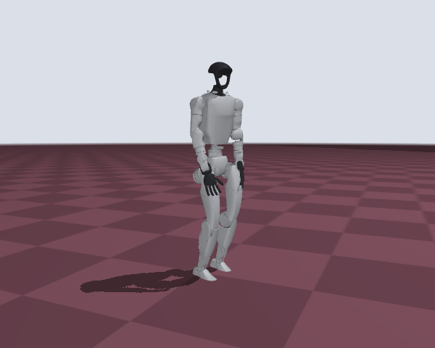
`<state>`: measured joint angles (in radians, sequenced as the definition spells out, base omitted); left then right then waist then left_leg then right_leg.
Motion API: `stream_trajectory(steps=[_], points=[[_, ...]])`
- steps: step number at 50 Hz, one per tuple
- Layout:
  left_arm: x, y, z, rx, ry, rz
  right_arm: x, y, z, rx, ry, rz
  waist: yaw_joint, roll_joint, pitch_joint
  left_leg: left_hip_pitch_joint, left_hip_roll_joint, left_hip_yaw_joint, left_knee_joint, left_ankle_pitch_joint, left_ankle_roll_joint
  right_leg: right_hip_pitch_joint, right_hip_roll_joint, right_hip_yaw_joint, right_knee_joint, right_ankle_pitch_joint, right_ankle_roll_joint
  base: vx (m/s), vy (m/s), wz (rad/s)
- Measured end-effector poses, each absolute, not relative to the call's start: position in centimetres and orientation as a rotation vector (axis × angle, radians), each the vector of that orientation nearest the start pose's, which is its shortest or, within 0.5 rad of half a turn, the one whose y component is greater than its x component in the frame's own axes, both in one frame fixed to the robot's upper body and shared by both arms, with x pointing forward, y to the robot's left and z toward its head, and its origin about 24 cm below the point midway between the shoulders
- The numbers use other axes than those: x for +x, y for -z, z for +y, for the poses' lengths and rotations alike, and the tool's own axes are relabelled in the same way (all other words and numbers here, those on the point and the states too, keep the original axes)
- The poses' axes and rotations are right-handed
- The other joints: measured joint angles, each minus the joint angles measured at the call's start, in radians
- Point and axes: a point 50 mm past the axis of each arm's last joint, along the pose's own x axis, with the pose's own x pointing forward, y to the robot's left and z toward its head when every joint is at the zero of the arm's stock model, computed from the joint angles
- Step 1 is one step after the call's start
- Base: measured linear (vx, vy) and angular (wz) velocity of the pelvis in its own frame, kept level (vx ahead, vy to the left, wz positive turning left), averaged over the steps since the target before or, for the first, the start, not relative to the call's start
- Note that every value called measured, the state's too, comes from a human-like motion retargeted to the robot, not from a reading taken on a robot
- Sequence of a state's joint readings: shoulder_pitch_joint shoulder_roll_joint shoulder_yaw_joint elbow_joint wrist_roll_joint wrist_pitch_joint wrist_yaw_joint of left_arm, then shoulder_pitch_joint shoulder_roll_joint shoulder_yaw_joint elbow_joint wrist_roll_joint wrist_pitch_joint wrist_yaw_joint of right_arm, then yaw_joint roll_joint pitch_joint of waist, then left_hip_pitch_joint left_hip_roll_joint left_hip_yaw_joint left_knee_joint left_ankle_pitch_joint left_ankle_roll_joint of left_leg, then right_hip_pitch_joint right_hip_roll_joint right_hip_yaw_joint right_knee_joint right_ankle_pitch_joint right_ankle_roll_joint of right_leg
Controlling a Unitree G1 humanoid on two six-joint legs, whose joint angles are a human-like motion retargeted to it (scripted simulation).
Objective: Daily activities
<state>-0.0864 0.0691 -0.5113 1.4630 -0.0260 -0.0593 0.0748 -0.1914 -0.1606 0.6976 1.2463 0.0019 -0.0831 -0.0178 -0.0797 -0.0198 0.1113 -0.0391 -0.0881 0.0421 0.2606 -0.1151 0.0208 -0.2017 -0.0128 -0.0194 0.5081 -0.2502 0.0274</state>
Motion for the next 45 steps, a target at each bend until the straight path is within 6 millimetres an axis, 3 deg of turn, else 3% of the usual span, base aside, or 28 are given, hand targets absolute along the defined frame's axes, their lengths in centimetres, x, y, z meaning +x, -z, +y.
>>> stream_trajectory(steps=[7, 15, 23, 31, 45], points=[[6.8, 17.7, 16.7, 0.467, 0.248, 1.285, 19.0, 13.6, -13.7, -0.655, -0.502, 0.828, -0.050, 0.003, 0.024, -0.028, 0.007, 0.041, 0.012, -0.022, 0.010, -0.041, 0.028, 0.069, -0.002, 0.003, 0.028, -0.08, 0.00, -1.73], [7.8, 17.4, 17.5, 0.451, 0.165, 1.244, 19.1, 13.6, -14.7, -0.627, -0.410, 0.842, -0.117, 0.011, 0.050, -0.029, 0.012, 0.114, 0.008, -0.060, 0.014, -0.082, 0.032, 0.106, 0.032, -0.031, 0.036, -0.03, 0.01, -1.09], [7.4, 17.5, 17.2, 0.412, 0.145, 1.250, 18.8, 13.7, -15.3, -0.590, -0.365, 0.860, -0.158, 0.018, 0.058, -0.010, 0.022, 0.167, 0.010, -0.065, 0.015, -0.074, 0.035, 0.121, 0.026, -0.029, 0.044, 0.00, 0.01, -0.73], [7.1, 17.6, 16.8, 0.368, 0.149, 1.254, 19.0, 13.6, -15.5, -0.558, -0.359, 0.865, -0.165, 0.026, 0.055, 0.011, 0.030, 0.200, 0.013, -0.079, 0.020, -0.049, 0.044, 0.139, -0.002, -0.028, 0.057, 0.02, 0.02, -0.50], [8.5, 17.3, 16.8, 0.374, 0.156, 1.214, 18.2, 13.9, -16.0, -0.516, -0.347, 0.909, -0.153, 0.037, 0.041, 0.052, 0.019, 0.218, -0.040, -0.073, 0.024, -0.035, 0.034, 0.135, -0.007, -0.047, 0.060, 0.01, 0.00, -0.10]])
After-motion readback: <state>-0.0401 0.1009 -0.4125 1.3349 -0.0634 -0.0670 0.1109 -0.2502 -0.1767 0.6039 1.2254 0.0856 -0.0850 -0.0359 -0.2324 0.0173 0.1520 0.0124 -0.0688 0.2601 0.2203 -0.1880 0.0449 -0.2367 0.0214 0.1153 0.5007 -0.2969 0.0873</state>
